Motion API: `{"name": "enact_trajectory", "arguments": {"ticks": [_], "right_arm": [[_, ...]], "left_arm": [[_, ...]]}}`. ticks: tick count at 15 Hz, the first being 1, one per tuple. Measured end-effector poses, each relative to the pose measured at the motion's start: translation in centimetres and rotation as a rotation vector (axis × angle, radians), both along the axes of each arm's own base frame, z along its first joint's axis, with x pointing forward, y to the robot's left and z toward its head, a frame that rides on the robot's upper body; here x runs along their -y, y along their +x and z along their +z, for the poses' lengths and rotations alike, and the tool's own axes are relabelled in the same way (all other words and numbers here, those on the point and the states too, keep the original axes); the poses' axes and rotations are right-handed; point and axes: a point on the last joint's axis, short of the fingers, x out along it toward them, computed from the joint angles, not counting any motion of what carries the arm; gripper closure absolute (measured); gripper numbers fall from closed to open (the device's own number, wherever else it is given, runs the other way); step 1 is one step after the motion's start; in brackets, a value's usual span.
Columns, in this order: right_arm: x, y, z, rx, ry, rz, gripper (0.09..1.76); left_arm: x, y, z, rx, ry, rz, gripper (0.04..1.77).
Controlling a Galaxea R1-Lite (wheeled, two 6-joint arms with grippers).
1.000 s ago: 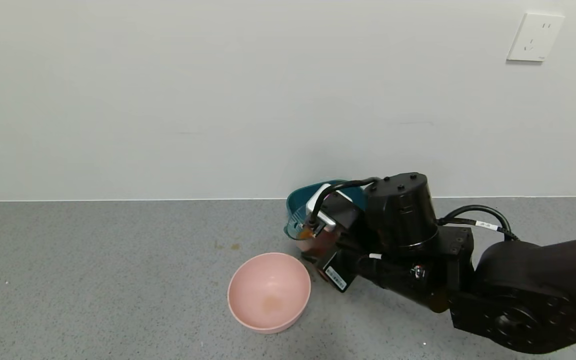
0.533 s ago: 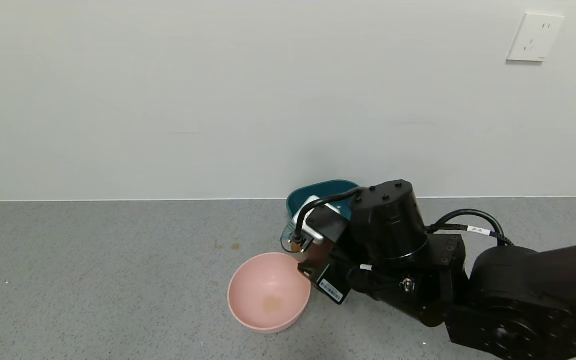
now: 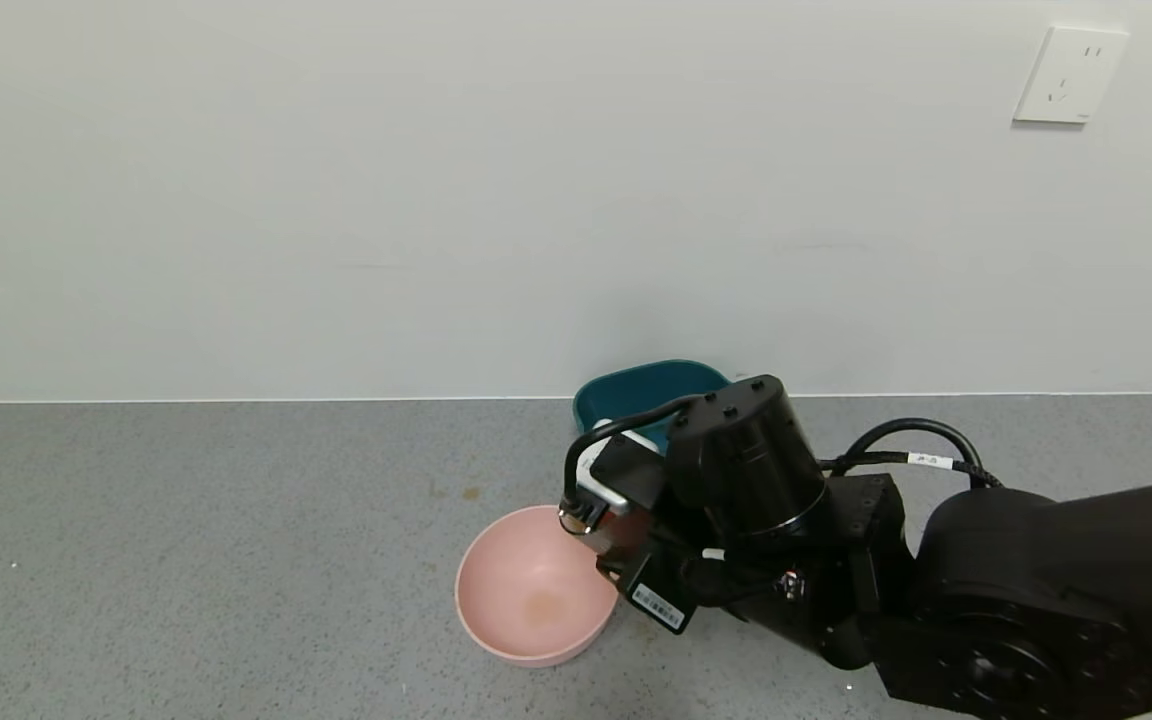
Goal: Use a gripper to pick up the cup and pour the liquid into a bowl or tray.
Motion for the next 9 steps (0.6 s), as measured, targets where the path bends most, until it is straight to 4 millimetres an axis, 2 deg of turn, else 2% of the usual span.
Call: {"name": "enact_trajectory", "arguments": {"ticks": [9], "right_arm": [[-0.4, 0.7, 1.4, 0.017, 0.031, -0.003, 0.52]], "left_arm": [[0.0, 0.0, 0.0, 0.000, 0.000, 0.001, 0.09]]}}
